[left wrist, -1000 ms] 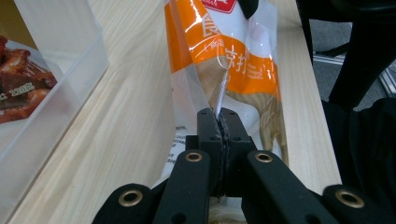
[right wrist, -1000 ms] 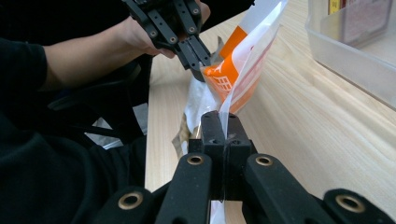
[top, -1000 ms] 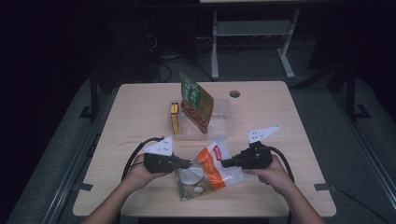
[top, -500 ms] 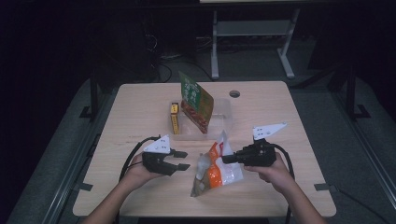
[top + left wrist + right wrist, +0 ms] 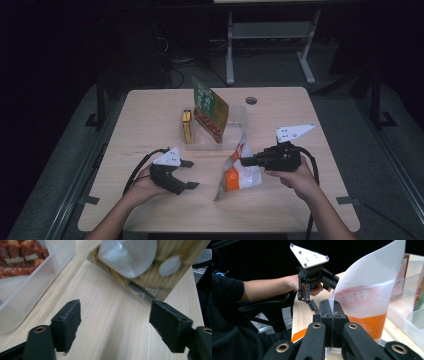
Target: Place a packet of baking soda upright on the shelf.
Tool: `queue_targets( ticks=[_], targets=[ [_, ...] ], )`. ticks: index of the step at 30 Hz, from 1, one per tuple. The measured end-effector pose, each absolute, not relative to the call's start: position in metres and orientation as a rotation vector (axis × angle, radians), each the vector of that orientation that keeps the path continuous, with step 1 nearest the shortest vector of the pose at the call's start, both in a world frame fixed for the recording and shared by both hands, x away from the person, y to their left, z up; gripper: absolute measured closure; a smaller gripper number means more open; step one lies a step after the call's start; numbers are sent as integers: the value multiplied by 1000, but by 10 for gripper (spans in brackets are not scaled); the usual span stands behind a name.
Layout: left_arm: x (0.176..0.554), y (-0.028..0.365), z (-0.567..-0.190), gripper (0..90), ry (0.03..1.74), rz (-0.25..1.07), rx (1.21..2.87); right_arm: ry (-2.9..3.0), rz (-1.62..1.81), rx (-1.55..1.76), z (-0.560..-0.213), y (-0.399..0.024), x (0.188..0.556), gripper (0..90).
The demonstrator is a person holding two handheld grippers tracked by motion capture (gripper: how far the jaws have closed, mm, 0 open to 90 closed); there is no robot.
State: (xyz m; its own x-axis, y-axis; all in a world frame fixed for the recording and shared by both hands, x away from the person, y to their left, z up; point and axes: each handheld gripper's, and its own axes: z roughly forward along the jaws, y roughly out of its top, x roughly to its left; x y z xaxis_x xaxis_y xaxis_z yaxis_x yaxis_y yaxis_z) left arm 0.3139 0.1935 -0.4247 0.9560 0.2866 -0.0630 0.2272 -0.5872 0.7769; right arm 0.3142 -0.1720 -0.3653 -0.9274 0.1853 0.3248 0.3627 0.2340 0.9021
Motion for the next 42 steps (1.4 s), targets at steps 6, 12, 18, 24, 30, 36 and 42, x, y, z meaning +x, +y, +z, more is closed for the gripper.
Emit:
queue_targets(
  ticks=[6,12,18,24,30,36,42],
  targets=[
    [316,203,-422,192,410,56,2191,-2358,-1821,-530,-355,-175,318,900],
    [309,214,-425,178,426,37,2206,-2382,-1862,-544,-341,-178,325,900],
    [305,219,-430,178,433,55,2225,-2393,-1896,-573,-327,-184,337,900],
    [306,219,-432,178,461,44,2200,-2410,-1902,-589,-315,-185,353,900],
    [307,220,-433,178,461,38,2207,-2424,-1908,-603,-305,-186,365,900],
    [308,221,-434,178,452,40,2217,-2445,-1903,-615,-298,-186,375,900],
    [308,222,-434,178,450,39,2219,-2466,-1900,-638,-294,-188,385,900]
  ],
)
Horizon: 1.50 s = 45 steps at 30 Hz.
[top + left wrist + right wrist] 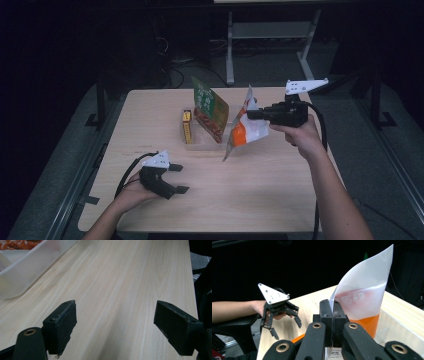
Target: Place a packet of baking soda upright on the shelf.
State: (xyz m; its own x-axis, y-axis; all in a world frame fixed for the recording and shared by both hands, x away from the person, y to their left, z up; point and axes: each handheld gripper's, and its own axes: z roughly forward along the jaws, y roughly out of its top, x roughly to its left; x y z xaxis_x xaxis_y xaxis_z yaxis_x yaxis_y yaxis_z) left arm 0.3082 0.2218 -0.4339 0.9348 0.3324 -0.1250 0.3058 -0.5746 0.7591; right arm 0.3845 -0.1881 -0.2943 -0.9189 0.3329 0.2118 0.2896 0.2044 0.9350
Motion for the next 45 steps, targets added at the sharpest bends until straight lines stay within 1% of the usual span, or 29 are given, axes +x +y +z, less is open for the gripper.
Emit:
queue_targets(
  ticks=[19,25,45],
  targets=[
    [308,221,-436,178,450,27,2218,2320,1887,713,-290,-195,410,900],
    [308,221,-436,178,446,21,2224,2320,1850,739,-290,-192,421,900],
    [308,220,-437,178,440,9,2242,2314,1847,850,-314,-184,448,900]
  ],
)
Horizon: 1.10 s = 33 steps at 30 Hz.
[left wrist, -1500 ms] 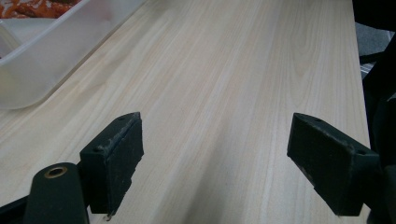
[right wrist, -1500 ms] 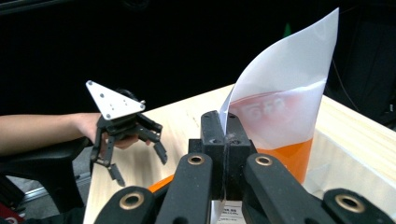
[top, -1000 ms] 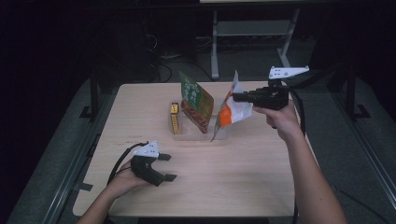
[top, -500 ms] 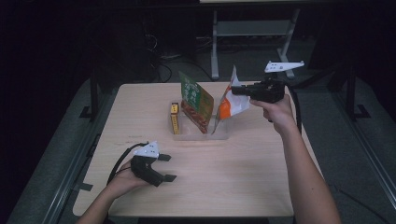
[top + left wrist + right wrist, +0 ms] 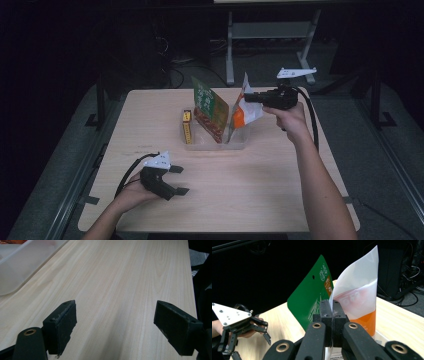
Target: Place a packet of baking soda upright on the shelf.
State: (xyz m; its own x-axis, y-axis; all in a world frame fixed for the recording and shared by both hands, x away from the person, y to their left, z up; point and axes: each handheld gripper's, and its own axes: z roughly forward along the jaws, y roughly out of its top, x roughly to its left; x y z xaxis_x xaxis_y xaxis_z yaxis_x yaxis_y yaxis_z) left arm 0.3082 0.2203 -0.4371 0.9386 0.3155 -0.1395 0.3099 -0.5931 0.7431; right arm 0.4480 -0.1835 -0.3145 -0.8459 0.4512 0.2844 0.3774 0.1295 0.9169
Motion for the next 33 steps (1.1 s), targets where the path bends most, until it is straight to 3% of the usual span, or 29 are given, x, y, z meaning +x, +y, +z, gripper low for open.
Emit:
queue_targets(
  ticks=[33],
  targets=[
    [306,219,-439,177,423,4,2249,2336,1840,932,-344,-169,464,900]
  ],
)
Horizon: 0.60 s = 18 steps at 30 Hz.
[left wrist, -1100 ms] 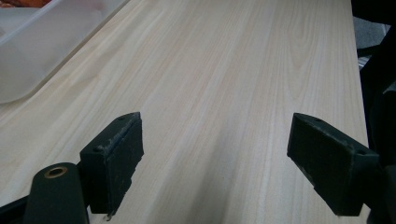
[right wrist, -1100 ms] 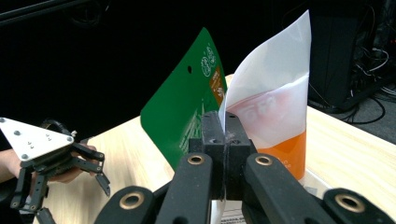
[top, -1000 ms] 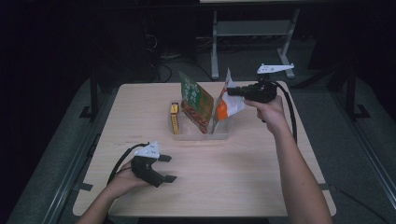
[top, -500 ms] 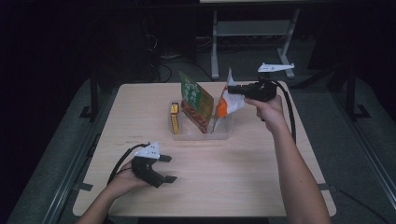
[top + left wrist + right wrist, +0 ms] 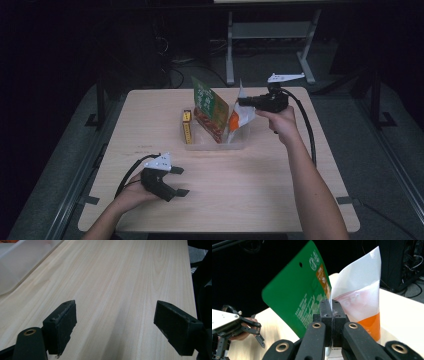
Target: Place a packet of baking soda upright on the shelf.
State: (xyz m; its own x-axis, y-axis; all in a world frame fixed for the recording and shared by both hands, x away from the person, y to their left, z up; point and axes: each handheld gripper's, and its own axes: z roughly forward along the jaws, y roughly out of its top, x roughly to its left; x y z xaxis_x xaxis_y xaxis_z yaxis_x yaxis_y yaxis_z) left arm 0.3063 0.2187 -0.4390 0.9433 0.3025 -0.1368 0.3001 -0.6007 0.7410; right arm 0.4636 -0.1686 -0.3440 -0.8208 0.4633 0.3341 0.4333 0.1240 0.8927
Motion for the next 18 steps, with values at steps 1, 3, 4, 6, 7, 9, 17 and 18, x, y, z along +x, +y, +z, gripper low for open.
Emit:
queue_targets(
  ticks=[1,3,4,6,7,9,17,18],
  targets=[
    [307,219,-439,177,420,4,2255,2342,1839,954,-347,-168,463,900],
    [307,219,-439,177,418,4,2258,2332,1854,964,-354,-169,465,900],
    [307,219,-439,177,415,6,2262,2320,1878,980,-356,-171,465,900],
    [307,218,-440,177,415,2,2262,2316,1894,1004,-359,-174,466,900],
    [307,218,-440,177,420,-2,2257,2315,1892,1010,-359,-174,467,900],
    [307,217,-441,177,420,-4,2260,2314,1869,1000,-358,-173,467,899],
    [306,217,-442,178,423,-5,2264,2304,1825,983,-353,-172,466,762],
    [306,217,-442,177,428,-8,2259,2303,1824,988,-352,-172,465,745]
  ],
)
